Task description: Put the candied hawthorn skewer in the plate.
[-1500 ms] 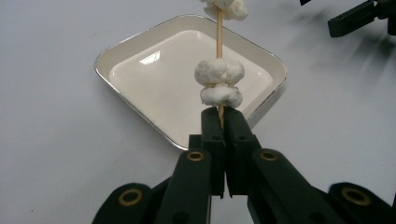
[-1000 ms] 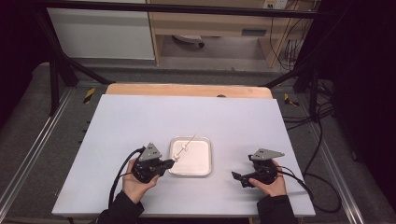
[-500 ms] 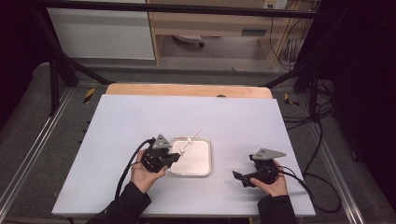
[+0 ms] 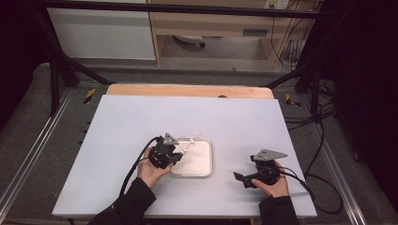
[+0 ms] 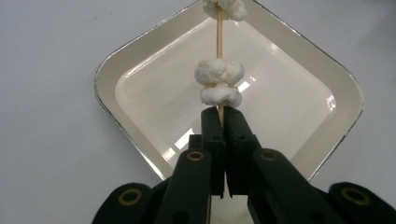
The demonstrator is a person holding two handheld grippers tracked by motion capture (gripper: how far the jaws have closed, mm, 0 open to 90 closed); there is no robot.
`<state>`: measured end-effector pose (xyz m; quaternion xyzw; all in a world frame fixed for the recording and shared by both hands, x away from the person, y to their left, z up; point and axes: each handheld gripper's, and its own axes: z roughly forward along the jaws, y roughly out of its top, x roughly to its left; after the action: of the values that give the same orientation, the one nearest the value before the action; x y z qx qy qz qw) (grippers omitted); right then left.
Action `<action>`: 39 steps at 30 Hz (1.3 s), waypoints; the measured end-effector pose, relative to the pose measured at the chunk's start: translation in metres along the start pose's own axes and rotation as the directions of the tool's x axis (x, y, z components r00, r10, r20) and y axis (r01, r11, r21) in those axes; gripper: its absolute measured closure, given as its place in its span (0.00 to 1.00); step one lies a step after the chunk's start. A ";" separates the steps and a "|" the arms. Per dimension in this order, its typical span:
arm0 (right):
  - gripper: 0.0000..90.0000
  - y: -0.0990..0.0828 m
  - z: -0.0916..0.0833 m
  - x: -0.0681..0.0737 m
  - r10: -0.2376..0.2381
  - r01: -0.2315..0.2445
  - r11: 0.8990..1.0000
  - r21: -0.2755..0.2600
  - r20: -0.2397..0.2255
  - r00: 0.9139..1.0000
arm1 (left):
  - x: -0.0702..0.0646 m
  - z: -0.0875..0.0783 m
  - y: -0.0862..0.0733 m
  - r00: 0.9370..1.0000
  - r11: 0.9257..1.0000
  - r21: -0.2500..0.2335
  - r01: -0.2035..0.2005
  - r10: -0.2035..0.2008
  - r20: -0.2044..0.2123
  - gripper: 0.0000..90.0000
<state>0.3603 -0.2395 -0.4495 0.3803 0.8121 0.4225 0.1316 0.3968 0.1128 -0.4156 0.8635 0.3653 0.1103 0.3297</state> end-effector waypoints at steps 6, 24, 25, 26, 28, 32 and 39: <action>0.01 0.000 0.000 0.000 -0.001 0.001 1.000 0.001 0.001 1.000 | -0.003 0.010 0.000 1.000 0.999 0.040 -0.002 0.003 -0.007 0.98; 0.01 -0.001 0.001 0.001 -0.003 0.002 1.000 0.007 0.002 1.000 | -0.009 0.021 -0.003 1.000 0.997 0.076 -0.011 0.013 -0.018 0.94; 0.01 -0.001 0.001 0.001 -0.004 0.004 1.000 0.006 0.002 1.000 | -0.008 0.021 -0.003 1.000 0.997 0.077 -0.013 0.014 -0.015 0.93; 0.01 -0.001 0.001 0.001 -0.003 0.003 1.000 0.006 0.002 1.000 | -0.008 0.021 -0.003 1.000 0.997 0.077 -0.013 0.014 -0.013 0.91; 0.01 -0.001 0.001 0.001 -0.005 0.005 1.000 0.008 0.002 1.000 | -0.008 0.019 -0.003 1.000 0.997 0.069 -0.017 0.017 -0.010 0.88; 0.01 -0.001 0.001 0.001 -0.005 0.005 1.000 0.008 0.003 1.000 | -0.007 0.012 -0.003 1.000 0.998 0.056 -0.026 0.026 -0.003 0.81; 0.01 -0.001 0.001 0.001 -0.002 0.002 1.000 0.007 0.004 1.000 | -0.006 0.000 -0.004 0.999 0.998 0.042 -0.052 0.052 0.001 0.66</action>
<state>0.3598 -0.2386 -0.4507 0.3809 0.8137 0.4187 0.1324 0.3900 0.1104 -0.4184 0.8794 0.3451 0.1111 0.3086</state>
